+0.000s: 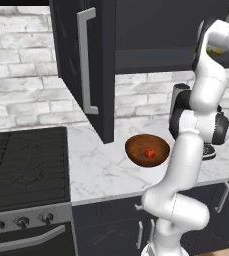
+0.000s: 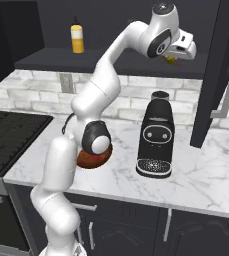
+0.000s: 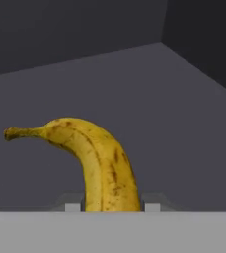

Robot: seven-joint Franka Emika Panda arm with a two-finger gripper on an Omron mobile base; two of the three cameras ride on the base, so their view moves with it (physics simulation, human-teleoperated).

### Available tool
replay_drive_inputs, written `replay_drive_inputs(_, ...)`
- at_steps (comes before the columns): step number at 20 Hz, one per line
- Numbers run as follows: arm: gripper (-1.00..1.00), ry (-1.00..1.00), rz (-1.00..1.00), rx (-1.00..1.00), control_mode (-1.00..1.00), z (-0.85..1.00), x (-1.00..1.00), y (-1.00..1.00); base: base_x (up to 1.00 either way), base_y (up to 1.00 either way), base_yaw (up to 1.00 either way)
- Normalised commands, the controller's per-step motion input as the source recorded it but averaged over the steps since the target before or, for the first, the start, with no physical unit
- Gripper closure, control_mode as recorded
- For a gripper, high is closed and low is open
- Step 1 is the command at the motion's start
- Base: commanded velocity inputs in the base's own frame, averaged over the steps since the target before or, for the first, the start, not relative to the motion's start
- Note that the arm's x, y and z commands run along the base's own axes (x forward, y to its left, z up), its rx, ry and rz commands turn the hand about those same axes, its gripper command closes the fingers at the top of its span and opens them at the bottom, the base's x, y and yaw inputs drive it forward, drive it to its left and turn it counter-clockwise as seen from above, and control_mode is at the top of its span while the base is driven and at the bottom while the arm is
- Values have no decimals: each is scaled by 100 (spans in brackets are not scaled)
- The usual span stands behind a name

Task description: Open the cabinet. Pick the apple and banana from the cabinet and place them into the bowl. Then close the cabinet.

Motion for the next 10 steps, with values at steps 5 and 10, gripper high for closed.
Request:
replay_drive_inputs(5,100,-22,0,0,-100,-69,-97,92,0,0,0)
replay_drive_inputs(10,100,-24,0,0,-100,-59,-100,76,0,0,0)
